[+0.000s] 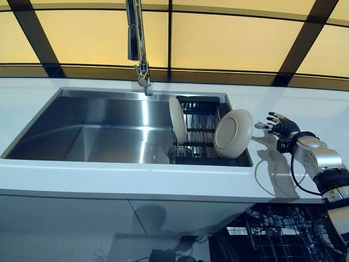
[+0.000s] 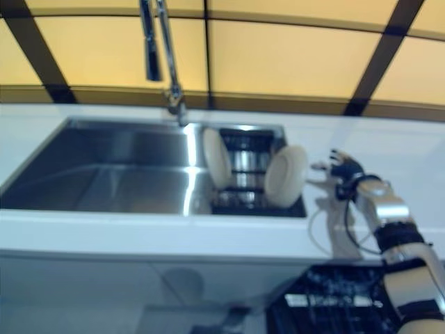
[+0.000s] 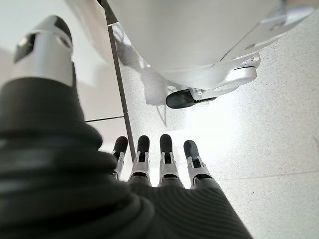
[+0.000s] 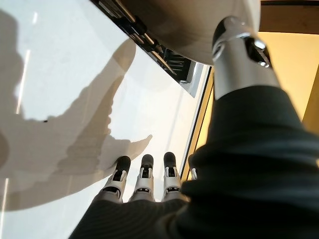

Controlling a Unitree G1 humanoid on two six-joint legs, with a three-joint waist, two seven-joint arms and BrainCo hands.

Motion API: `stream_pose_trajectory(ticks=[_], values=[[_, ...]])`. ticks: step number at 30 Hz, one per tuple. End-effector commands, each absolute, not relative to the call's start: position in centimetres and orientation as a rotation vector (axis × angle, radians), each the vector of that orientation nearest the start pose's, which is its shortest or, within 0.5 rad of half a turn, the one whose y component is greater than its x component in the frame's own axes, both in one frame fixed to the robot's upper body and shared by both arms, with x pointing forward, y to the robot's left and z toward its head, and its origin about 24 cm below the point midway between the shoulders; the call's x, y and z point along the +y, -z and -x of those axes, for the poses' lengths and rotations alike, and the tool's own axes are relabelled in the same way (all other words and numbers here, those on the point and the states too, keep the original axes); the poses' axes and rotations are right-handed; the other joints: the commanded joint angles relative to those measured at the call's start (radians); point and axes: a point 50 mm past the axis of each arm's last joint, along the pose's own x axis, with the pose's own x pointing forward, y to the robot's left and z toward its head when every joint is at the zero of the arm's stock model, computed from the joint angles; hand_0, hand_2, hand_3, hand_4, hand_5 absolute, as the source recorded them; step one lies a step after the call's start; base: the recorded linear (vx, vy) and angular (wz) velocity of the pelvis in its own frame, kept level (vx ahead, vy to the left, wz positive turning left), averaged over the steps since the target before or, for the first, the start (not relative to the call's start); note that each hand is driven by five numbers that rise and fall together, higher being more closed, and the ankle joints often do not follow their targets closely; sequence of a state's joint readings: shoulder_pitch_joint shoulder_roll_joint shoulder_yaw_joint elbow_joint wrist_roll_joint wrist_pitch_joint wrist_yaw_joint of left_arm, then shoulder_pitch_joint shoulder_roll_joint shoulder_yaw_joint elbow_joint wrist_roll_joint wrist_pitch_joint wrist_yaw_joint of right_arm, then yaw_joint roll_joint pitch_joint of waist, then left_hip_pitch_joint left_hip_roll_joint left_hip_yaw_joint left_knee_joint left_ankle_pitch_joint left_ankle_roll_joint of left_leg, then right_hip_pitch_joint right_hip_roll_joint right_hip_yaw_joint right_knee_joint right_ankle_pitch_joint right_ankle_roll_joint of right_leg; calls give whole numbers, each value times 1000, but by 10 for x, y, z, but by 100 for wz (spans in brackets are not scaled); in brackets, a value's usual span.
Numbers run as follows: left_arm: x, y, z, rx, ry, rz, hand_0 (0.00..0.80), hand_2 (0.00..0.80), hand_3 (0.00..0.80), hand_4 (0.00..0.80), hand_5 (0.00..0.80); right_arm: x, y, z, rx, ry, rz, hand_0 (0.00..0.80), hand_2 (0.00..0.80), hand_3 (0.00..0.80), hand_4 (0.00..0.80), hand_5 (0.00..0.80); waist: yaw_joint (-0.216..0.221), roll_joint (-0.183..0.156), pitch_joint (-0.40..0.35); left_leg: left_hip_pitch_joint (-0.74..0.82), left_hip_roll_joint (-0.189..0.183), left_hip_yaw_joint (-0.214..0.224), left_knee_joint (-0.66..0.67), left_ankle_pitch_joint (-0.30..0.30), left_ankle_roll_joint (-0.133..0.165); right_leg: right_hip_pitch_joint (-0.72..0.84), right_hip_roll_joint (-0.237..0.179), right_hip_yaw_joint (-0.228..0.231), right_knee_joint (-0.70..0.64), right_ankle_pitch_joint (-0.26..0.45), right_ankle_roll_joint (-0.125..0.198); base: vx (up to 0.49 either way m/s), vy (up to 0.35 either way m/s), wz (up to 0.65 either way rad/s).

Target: Take plates into dishwasher

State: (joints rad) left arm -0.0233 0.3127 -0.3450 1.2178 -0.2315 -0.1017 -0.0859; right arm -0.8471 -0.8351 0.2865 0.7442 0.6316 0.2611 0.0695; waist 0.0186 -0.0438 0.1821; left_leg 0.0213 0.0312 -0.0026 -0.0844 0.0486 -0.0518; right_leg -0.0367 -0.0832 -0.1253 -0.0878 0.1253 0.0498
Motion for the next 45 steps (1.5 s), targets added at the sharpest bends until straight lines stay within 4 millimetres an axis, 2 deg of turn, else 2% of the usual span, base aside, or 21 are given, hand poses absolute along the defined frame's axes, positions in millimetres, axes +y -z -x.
stream_pose_trajectory(ticks=[1, 16, 45], values=[[242, 150, -120, 1102, 74, -288, 0, 0, 0, 0, 0, -287, -223, -382, 13, 81, 220, 0, 0, 0, 0, 0, 42, -43, -13, -24, -7, 15, -3, -14, 8, 18, -24, 2, 3, -9, 49, 0, 0, 0], [244, 151, -115, 1120, 72, -295, 0, 0, 0, 0, 0, -284, -240, -382, -22, 77, 251, 0, 0, 0, 0, 0, 43, -54, -36, -9, -7, 21, -3, -20, 8, 32, -24, 5, 0, -11, 51, 0, 0, 0], [243, 150, -119, 1104, 59, -289, 0, 0, 0, 0, 0, -271, -222, -387, 60, 6, 226, 0, 0, 0, 0, 0, 51, -56, -27, -13, -10, 20, -3, -20, 13, 29, -26, 5, 0, -8, 52, 0, 0, 0]])
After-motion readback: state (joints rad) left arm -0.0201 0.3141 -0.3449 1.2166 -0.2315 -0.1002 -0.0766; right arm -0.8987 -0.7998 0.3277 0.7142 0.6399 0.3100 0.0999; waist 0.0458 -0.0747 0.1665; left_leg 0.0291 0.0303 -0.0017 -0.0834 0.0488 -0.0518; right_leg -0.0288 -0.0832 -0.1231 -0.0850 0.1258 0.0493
